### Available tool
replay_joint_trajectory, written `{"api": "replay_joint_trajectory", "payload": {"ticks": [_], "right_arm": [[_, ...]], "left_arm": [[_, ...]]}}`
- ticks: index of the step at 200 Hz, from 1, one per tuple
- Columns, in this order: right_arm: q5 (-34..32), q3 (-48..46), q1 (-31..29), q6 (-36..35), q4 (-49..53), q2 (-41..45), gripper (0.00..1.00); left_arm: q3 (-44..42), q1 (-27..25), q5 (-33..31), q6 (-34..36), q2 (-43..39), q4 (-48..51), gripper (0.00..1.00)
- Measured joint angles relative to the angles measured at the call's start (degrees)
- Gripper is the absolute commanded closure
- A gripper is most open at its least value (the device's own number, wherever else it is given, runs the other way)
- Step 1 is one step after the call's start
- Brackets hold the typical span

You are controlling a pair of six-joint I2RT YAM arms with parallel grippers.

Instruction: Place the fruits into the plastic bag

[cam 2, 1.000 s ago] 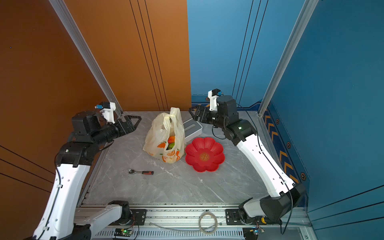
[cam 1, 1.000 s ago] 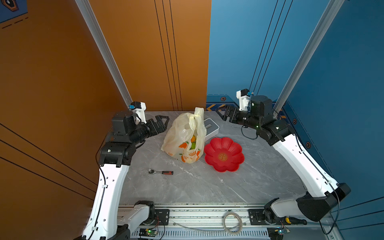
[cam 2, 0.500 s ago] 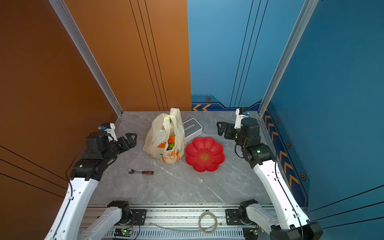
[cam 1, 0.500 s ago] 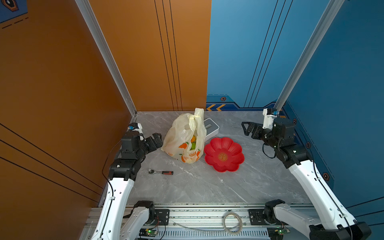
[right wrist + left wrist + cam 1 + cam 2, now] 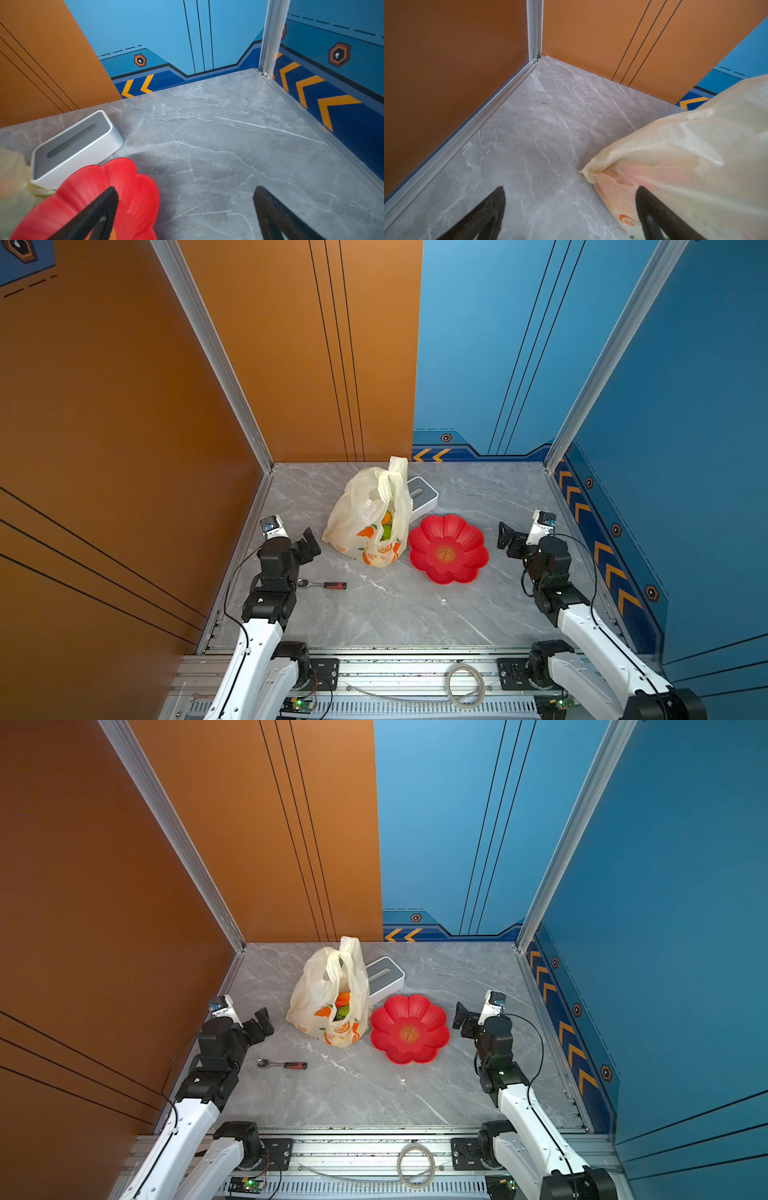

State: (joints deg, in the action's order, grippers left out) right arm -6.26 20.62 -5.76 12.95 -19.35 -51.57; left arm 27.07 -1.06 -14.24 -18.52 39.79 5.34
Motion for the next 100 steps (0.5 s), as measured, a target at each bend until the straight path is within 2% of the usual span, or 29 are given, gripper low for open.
{"api": "replay_joint_trajectory", "payload": {"ticks": [34, 100], "right_arm": [[-1.6, -2.0, 1.7, -3.1, -8.4, -5.7, 0.00], [-2.6, -5.6, 3.8, -6.6, -23.6, -18.7, 0.00]], "left_arm": [[-3.0, 1.0, -2.7, 1.6, 2.8, -6.7, 0.02], [-5.6, 1.9, -4.0, 5.3, 11.7, -21.3, 0.02]]}}
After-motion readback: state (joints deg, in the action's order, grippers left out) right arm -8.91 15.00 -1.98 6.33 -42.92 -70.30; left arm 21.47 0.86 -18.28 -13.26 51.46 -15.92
